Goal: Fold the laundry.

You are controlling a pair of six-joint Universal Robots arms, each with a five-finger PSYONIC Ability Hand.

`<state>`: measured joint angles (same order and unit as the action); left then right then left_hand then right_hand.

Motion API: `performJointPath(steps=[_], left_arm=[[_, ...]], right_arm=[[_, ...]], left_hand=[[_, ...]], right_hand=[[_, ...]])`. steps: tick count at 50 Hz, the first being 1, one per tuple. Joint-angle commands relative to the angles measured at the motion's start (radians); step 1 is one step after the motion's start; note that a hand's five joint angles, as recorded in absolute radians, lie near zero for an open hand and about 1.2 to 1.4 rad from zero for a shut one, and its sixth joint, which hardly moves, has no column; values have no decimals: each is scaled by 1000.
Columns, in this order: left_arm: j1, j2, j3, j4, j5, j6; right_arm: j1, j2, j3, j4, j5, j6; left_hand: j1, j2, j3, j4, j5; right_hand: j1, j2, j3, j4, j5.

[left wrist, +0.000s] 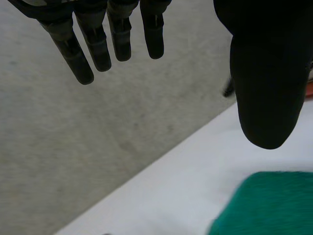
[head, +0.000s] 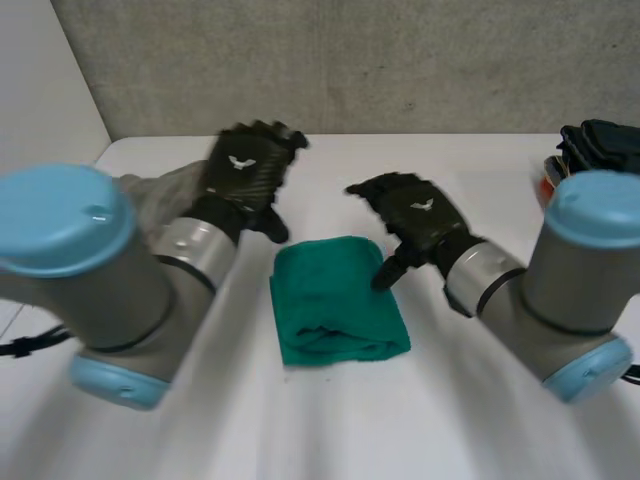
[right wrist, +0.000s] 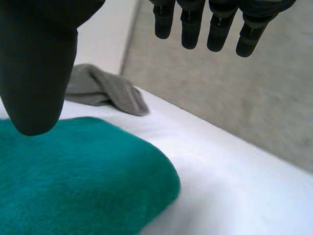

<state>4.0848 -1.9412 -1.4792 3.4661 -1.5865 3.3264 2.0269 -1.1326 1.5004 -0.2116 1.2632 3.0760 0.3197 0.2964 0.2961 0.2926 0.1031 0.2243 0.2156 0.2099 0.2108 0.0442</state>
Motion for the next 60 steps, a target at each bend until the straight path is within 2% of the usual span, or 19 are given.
performJointPath(steps=[1, 5, 9, 15, 19, 23, 28, 29, 32, 33, 36, 37, 40, 44, 51, 60], left_arm=[[-109, -226, 170, -143, -116, -5], [-118, -323, 217, -249, -214, -4], [-110, -361, 218, -301, -254, 1], [-96, -357, 198, -317, -254, 4], [-93, -340, 198, -320, -251, 25], [-90, -283, 209, -321, -233, 91], [-66, -188, 227, -309, -98, 147], [-51, -153, 231, -309, -36, 148], [-34, -113, 243, -311, 64, 144], [-26, -95, 257, -315, 138, 140], [-18, -81, 284, -326, 258, 127], [-15, -79, 299, -343, 335, 116], [-3, -77, 332, -401, 463, 79], [15, -79, 356, -427, 517, 61], [13, -91, 353, -427, 519, 62], [11, -97, 343, -427, 520, 59]], right_arm=[[-11, 111, -164, 259, 22, -3], [-5, 198, -255, 331, 24, -68], [-7, 276, -313, 362, 10, -89], [-8, 332, -333, 385, 19, -134], [-2, 310, -328, 380, 54, -224], [1, 223, -292, 356, 125, -302], [59, 79, -122, 201, 166, -352], [76, 62, -91, 169, 168, -361], [140, 5, 44, 55, 168, -402], [154, -4, 75, 32, 168, -410], [190, -13, 174, -28, 154, -416], [196, -13, 190, -38, 156, -418], [220, 17, 225, -80, 165, -408], [234, 105, 230, -201, 174, -407], [231, 183, 199, -348, 180, -415], [228, 255, 135, -367, 185, -419]], left_hand=[[-33, -10, -9, -6, 9], [-36, -12, -12, -9, 6], [-39, -15, -15, -12, 3], [-36, -12, -12, -9, 6], [-36, -12, -12, -9, 6], [-56, -33, -33, -29, -14], [-127, -103, -103, -100, -85], [-127, -103, -103, -100, -85], [-127, -103, -103, -100, -85], [-127, -103, -103, -100, -85], [-127, -103, -103, -100, -85], [-121, -98, -97, -94, -79], [-124, -100, -100, -97, -82], [-121, -98, -97, -94, -79], [-121, -98, -97, -94, -79], [-121, -98, -97, -94, -79]], right_hand=[[-50, -41, -35, -36, -44], [-50, -41, -35, -36, -44], [-50, -41, -35, -36, -44], [-50, -41, -35, -36, -44], [-50, -41, -35, -36, -44], [-50, -41, -35, -36, -44], [-50, -41, -35, -36, -44], [-50, -41, -35, -36, -44], [-50, -41, -35, -36, -44], [-50, -41, -35, -36, -44], [-50, -41, -35, -36, -44], [-50, -41, -35, -36, -44], [-50, -41, -35, -36, -44], [-50, -41, -35, -36, -44], [-50, -41, -35, -36, -44], [-16, -7, -2, -3, -11]])
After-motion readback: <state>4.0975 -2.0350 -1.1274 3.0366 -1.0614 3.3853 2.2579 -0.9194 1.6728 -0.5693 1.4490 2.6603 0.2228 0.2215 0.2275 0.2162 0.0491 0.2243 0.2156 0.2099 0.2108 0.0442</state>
